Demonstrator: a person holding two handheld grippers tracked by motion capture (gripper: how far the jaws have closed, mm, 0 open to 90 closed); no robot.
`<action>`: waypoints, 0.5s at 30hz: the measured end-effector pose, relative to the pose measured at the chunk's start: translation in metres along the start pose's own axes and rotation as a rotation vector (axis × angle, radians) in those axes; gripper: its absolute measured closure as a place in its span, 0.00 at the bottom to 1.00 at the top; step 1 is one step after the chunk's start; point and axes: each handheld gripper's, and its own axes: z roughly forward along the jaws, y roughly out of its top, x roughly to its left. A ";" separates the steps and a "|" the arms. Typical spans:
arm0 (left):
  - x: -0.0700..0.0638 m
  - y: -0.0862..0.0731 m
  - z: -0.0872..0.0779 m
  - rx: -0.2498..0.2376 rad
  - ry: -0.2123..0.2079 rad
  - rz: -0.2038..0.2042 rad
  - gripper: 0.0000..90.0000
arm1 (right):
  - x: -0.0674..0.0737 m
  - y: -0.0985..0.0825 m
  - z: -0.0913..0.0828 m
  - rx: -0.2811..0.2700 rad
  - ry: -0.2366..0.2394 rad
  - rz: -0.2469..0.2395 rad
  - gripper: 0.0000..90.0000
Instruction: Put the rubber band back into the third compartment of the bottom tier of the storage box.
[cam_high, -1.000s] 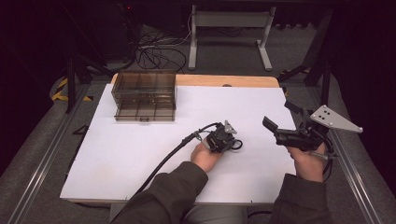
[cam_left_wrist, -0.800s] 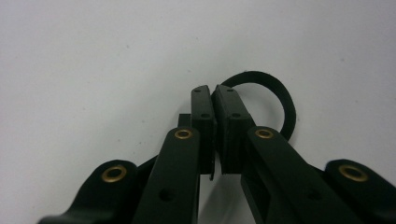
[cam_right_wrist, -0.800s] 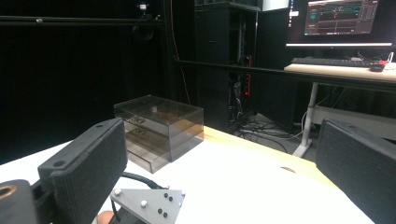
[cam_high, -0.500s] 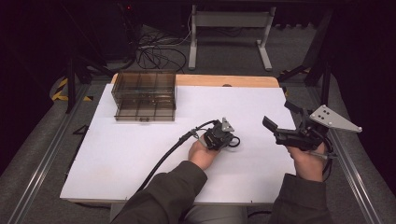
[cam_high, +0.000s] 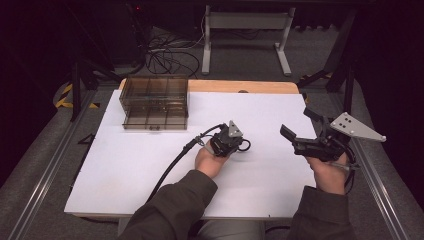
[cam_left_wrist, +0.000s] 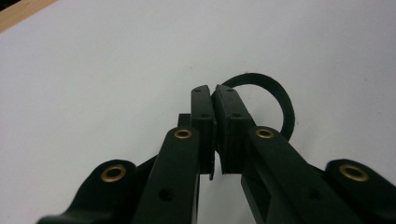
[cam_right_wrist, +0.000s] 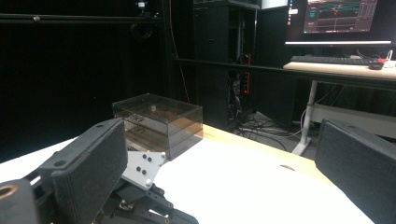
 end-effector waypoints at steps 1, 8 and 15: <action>0.001 0.000 -0.001 -0.001 0.002 0.000 0.96 | 0.000 0.000 0.000 0.000 0.000 -0.002 0.03; 0.007 -0.001 -0.008 -0.018 0.020 -0.010 0.96 | 0.001 0.000 0.001 0.004 -0.002 -0.004 0.04; 0.017 -0.001 -0.017 -0.028 0.044 -0.018 0.96 | 0.000 0.000 0.001 0.006 -0.014 0.005 0.04</action>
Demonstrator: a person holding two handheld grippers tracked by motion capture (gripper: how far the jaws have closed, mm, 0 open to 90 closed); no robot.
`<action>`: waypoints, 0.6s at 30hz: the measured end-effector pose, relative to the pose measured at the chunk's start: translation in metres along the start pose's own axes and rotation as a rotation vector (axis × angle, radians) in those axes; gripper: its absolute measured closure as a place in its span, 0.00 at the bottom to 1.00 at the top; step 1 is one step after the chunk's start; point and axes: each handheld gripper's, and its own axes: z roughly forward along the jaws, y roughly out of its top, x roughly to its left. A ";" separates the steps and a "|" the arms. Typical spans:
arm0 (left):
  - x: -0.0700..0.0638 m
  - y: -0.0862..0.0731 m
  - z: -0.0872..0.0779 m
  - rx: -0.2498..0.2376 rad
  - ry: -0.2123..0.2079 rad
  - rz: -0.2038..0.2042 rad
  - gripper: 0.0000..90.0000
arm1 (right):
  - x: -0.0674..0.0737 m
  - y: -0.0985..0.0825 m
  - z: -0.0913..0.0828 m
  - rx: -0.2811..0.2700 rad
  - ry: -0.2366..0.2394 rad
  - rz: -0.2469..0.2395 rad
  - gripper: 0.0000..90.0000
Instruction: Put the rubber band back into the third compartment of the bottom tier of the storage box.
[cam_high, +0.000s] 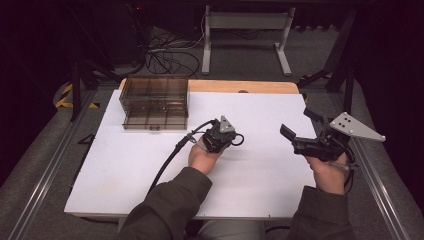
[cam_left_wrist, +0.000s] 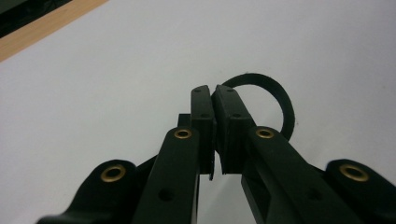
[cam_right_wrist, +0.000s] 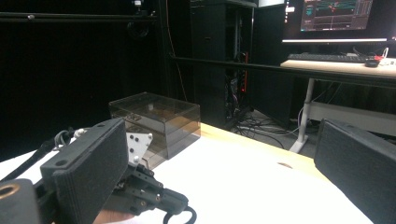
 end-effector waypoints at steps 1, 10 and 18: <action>0.002 0.000 -0.001 -0.005 0.003 -0.005 0.96 | 0.000 0.000 0.000 -0.001 0.001 0.000 0.04; 0.017 -0.001 -0.014 -0.015 0.032 -0.018 0.96 | 0.000 0.000 0.001 0.005 -0.001 -0.007 0.05; 0.034 -0.005 -0.025 -0.030 0.073 -0.046 0.96 | 0.000 -0.001 0.001 0.010 -0.009 0.000 0.05</action>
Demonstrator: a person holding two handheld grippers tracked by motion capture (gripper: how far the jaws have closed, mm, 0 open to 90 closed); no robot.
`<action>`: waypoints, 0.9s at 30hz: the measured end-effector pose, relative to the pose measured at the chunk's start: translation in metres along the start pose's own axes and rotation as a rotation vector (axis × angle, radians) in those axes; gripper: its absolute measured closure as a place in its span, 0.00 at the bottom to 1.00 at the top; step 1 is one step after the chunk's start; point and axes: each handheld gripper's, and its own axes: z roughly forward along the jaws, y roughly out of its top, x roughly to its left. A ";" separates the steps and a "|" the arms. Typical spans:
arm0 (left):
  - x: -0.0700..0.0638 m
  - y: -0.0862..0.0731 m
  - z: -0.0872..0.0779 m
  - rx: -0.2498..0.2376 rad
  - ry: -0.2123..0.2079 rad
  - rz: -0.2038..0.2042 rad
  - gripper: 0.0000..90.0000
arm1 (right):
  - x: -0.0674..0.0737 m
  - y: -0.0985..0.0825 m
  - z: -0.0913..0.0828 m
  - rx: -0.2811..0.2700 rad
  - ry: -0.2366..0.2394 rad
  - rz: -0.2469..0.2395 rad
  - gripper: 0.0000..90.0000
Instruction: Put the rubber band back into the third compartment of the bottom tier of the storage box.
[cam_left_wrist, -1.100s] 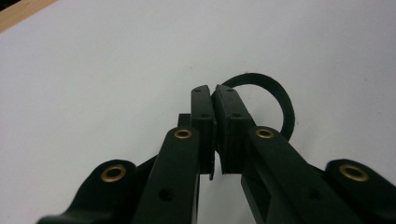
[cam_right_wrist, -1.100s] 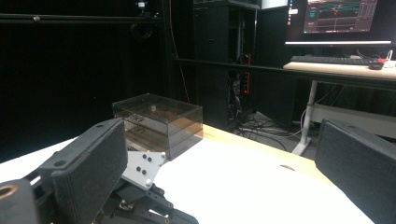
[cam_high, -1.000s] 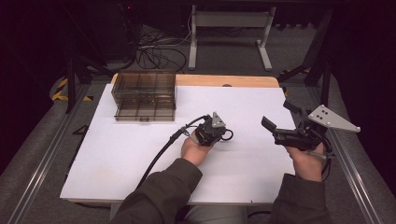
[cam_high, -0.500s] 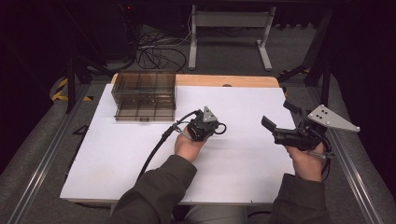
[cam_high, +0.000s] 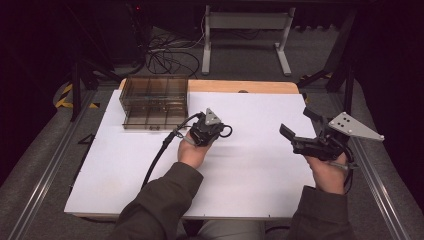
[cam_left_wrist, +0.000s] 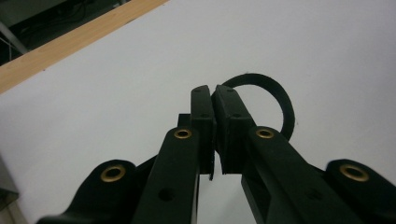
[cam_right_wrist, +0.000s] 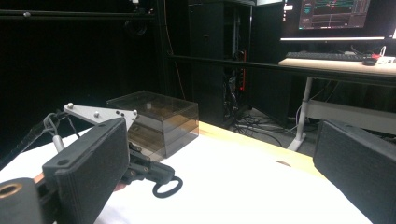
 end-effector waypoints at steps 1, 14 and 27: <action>0.002 -0.001 -0.001 -0.001 0.003 -0.005 0.96 | 0.000 0.000 0.000 0.000 -0.001 -0.001 0.05; 0.027 -0.007 -0.016 -0.022 0.055 -0.054 0.96 | -0.001 -0.001 0.000 0.003 -0.008 0.005 0.05; 0.051 -0.014 -0.031 -0.048 0.110 -0.111 0.96 | -0.001 -0.001 0.000 -0.002 0.004 0.003 0.05</action>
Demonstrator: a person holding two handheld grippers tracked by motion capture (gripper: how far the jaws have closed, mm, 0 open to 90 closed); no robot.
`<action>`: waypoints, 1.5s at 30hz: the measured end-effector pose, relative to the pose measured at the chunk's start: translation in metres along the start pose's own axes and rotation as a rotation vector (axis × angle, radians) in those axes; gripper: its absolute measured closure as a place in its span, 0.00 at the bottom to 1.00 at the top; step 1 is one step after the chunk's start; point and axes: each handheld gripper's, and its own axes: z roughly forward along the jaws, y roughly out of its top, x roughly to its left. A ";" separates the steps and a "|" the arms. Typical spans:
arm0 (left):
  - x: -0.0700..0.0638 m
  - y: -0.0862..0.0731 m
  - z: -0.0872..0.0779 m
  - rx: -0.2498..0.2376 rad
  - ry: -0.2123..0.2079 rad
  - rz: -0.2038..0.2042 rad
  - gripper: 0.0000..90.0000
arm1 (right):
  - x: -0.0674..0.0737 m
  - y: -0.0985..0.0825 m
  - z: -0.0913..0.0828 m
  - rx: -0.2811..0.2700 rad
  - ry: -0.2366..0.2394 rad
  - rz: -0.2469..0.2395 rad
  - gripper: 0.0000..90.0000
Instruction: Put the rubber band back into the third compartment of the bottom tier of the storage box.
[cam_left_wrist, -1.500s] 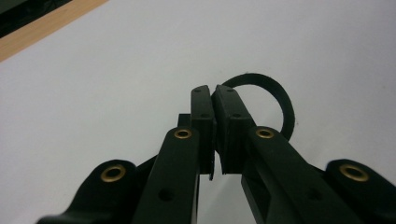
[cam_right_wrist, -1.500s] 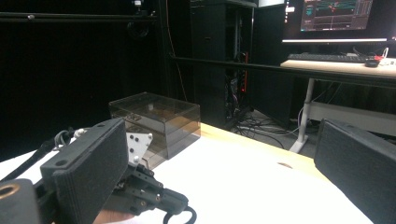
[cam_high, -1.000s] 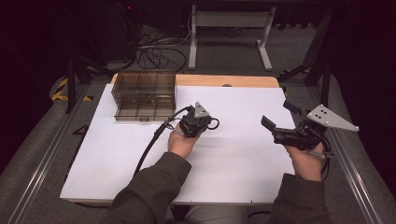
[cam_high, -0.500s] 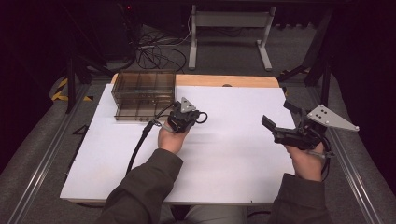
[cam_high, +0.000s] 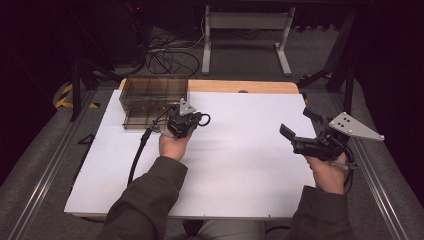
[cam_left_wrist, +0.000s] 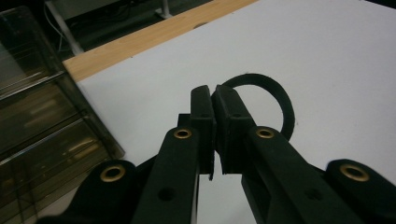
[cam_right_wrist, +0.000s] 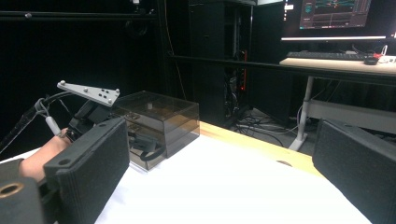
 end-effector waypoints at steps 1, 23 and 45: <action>0.002 -0.001 -0.001 -0.001 0.011 -0.002 0.96 | 0.000 0.000 0.000 0.000 0.000 0.000 0.05; 0.027 -0.022 0.000 0.036 0.115 -0.012 0.95 | 0.000 -0.001 0.001 0.000 0.003 0.000 0.05; 0.046 -0.042 0.010 0.033 0.154 -0.104 0.95 | -0.001 -0.002 0.001 0.001 0.003 0.004 0.05</action>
